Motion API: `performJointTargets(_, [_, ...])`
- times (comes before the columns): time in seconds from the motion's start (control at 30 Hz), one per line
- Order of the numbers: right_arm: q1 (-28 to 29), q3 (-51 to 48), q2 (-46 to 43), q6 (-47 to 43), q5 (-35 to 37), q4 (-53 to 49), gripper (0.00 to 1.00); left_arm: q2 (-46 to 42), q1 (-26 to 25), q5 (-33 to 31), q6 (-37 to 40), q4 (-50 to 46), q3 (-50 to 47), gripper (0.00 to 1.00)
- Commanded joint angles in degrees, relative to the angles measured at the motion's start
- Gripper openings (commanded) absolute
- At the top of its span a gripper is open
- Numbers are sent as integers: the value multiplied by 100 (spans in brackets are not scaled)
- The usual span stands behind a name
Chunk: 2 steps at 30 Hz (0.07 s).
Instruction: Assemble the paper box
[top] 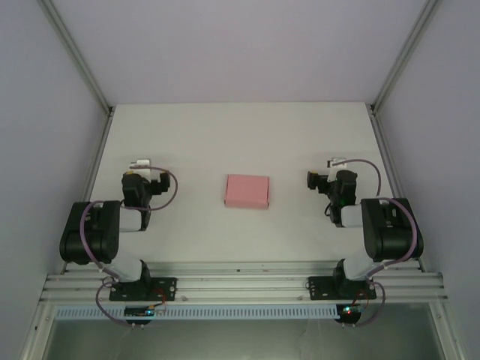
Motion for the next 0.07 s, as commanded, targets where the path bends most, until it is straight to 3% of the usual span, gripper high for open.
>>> performJointTargets(0.0, [-18,52,-24,50,102,59,99,-5,32,36,-29,34,115,100])
performJointTargets(0.03, [-22,47,-24,50,101,50,99,-5,25,31,-32,34,115,100])
